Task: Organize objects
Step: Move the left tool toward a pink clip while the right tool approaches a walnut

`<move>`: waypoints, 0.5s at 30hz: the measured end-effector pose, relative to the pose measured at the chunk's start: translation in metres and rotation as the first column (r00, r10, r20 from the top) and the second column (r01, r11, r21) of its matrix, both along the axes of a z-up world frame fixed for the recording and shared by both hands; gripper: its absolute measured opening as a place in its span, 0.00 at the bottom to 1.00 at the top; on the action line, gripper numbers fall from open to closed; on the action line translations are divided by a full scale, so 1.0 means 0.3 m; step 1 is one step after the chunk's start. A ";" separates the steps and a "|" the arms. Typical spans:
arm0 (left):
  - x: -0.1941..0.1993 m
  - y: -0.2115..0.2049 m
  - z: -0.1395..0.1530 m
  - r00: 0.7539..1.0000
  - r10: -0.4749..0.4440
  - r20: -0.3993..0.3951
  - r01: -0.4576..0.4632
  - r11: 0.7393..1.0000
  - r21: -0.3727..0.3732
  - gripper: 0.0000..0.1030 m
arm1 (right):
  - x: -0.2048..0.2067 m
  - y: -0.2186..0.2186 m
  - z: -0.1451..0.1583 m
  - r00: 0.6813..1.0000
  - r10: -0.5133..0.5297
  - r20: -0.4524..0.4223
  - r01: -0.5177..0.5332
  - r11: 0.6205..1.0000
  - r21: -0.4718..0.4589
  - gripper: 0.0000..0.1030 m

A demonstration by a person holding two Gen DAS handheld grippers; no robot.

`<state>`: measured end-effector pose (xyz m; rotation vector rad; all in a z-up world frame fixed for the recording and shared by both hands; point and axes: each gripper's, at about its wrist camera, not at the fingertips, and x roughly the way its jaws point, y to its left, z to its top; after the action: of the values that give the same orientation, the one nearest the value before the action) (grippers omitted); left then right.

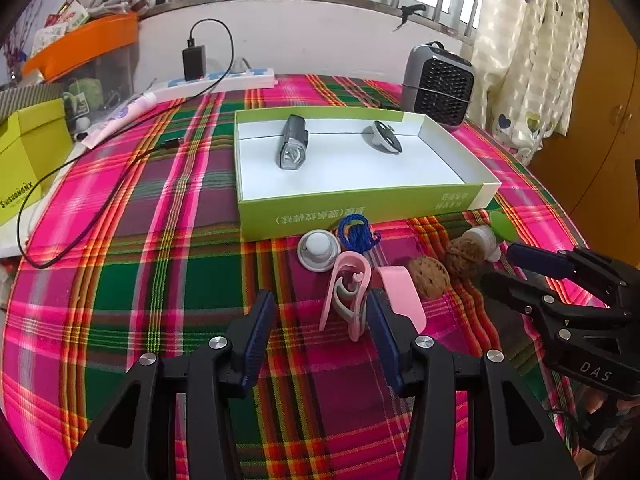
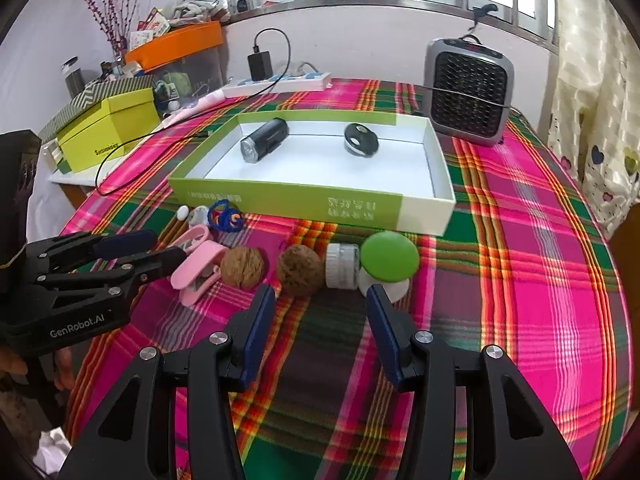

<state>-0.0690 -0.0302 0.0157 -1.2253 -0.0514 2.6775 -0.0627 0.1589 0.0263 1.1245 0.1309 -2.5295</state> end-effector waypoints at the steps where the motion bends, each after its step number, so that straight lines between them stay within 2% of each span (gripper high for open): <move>1: 0.001 -0.001 0.001 1.000 0.006 -0.003 -0.006 1.000 -0.006 0.45 | -0.004 -0.004 0.001 1.000 0.006 -0.003 -0.005 1.000 0.005 0.47; 8: -0.019 -0.021 -0.029 1.000 0.024 0.019 -0.024 0.999 -0.023 0.45 | -0.025 -0.031 0.012 0.998 0.054 -0.022 -0.054 0.999 -0.005 0.47; 15: -0.045 -0.020 -0.028 1.000 0.006 0.018 -0.005 1.000 -0.025 0.45 | -0.045 -0.049 0.005 0.994 0.107 0.005 -0.106 0.993 -0.049 0.47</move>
<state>-0.0825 -0.0361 0.0074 -1.2591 -0.0235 2.6796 -0.0763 0.1442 0.0279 1.0785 0.1230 -2.4213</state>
